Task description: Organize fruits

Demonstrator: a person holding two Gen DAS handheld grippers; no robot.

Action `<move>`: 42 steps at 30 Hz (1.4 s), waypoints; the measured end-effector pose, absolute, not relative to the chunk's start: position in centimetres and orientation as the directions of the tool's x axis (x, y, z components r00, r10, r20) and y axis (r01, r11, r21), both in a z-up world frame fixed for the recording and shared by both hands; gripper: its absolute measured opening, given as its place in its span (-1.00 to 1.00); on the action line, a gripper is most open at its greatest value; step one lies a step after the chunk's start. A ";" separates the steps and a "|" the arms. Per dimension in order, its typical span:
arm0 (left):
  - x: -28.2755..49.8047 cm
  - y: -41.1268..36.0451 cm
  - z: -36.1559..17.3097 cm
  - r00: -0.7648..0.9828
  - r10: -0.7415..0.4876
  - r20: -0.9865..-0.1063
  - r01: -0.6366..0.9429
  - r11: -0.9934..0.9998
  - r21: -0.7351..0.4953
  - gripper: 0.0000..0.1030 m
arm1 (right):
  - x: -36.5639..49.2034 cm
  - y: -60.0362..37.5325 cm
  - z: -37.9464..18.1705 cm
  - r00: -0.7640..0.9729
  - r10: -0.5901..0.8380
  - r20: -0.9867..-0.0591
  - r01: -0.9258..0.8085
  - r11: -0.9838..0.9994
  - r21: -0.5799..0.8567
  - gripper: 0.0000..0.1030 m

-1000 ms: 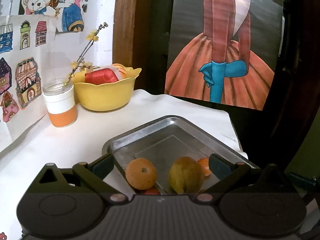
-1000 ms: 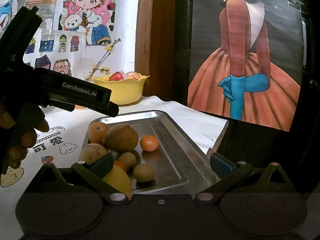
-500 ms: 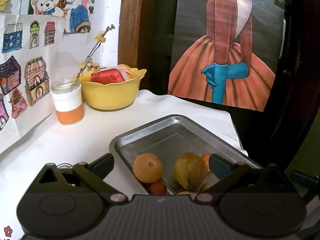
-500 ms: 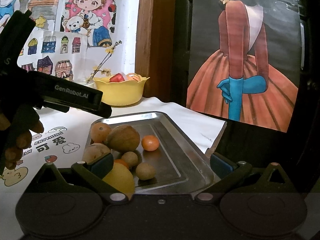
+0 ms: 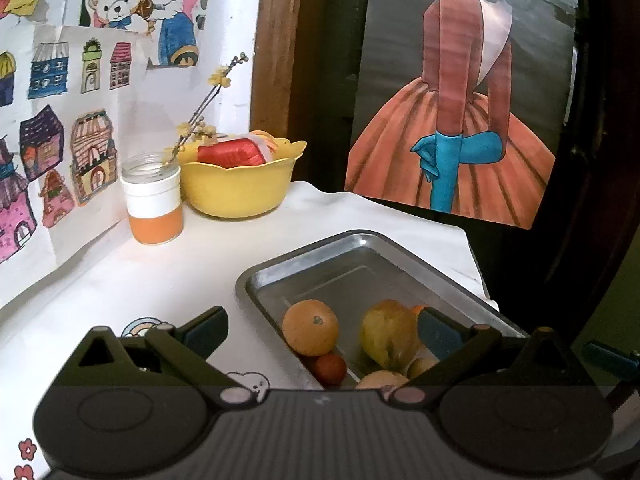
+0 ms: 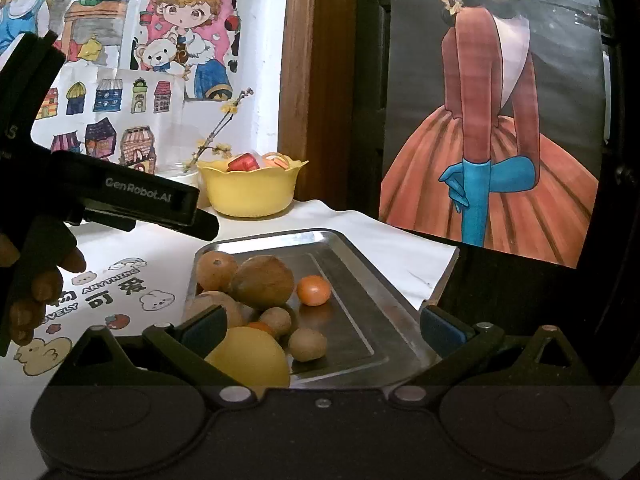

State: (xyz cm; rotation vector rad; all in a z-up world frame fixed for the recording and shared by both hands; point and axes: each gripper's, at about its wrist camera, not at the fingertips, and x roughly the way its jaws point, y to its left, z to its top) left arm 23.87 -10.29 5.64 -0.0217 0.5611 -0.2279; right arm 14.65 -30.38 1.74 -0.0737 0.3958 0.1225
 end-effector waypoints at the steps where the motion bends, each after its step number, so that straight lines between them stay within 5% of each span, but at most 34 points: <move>1: 23.7 -10.2 5.7 0.823 -0.219 -0.524 0.207 0.975 -0.082 0.99 | 14.6 -30.4 1.7 0.915 0.105 -0.388 -0.134 0.990 -0.047 0.99; 42: 19.3 -5.8 5.4 0.837 -0.206 -0.508 0.143 0.977 -0.160 0.99 | 11.6 -29.5 4.3 0.942 0.089 -0.324 -0.105 0.994 -0.031 0.99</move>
